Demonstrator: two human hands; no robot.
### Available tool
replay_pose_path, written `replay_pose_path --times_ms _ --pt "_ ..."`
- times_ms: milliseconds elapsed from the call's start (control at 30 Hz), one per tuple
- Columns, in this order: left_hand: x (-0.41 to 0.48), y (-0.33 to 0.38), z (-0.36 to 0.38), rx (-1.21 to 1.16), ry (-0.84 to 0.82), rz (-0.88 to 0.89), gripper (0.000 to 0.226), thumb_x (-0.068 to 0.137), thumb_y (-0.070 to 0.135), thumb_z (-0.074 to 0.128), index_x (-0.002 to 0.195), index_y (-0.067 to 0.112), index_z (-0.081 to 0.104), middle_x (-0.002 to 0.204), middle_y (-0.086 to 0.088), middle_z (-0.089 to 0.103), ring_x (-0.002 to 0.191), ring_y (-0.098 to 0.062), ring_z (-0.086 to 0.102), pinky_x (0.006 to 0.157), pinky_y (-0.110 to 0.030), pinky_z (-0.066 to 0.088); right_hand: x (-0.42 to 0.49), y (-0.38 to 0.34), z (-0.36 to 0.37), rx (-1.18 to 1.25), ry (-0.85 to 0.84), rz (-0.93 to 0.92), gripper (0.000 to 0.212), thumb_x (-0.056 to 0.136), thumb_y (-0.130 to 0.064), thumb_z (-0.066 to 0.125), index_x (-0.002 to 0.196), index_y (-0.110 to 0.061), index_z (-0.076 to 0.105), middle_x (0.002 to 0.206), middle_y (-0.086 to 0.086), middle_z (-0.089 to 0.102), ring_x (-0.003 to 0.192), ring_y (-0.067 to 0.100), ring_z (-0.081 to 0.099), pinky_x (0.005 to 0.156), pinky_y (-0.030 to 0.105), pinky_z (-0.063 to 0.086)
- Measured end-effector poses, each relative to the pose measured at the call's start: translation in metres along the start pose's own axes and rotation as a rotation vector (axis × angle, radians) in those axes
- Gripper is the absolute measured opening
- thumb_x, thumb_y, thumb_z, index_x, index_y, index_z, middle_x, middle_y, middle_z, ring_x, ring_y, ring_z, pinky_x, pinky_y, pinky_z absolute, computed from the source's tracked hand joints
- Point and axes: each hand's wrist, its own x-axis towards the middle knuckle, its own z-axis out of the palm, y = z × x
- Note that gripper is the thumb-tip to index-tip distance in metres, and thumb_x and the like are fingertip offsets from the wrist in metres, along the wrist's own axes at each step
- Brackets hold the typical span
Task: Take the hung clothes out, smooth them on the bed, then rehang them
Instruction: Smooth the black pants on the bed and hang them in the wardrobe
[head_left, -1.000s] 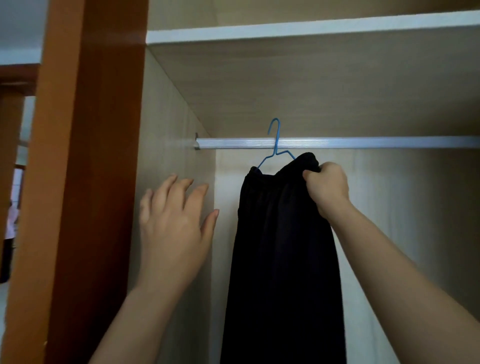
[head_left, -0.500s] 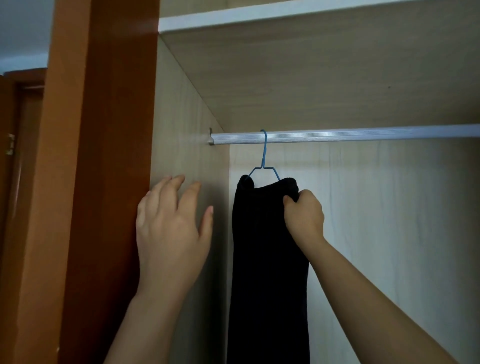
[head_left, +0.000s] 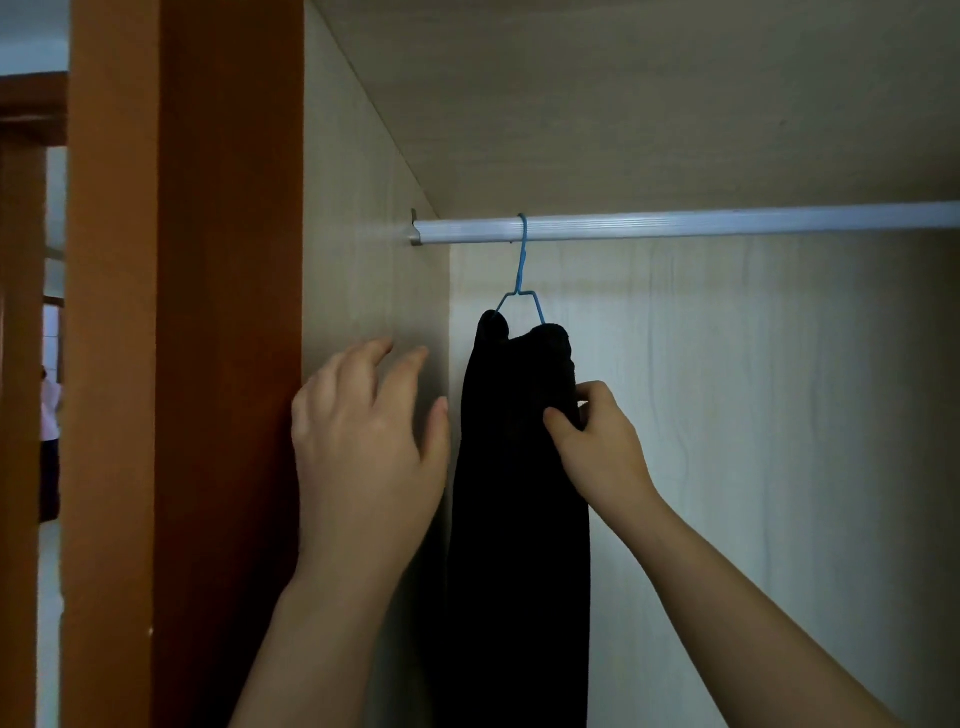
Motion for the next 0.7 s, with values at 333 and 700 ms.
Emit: replay_pose_path --times_ms 333,700 --pt "-0.150 0.006 0.017 -0.469 -0.466 -0.052 0.037 0.084 0.045 0.036 0.115 0.032 0.051 0.107 0.029 0.040 0.100 0.009 0.043 0.083 -0.017 0.040 -0.122 0.075 -0.021 -0.282 -0.119 0.135 0.009 0.088 -0.026 0.055 0.096 -0.025 0.050 0.069 -0.009 0.052 0.060 0.006 0.049 0.053 0.008 0.039" --pt "-0.311 -0.017 0.012 -0.659 -1.156 -0.190 0.033 0.090 0.037 0.046 0.119 0.025 0.053 0.117 0.009 0.055 0.105 -0.007 0.055 0.085 -0.023 0.048 -0.340 0.171 -0.005 -0.482 -0.145 0.847 0.008 0.089 -0.022 0.054 0.097 -0.025 0.051 0.084 -0.011 0.057 0.078 0.010 0.055 0.071 0.019 0.042"
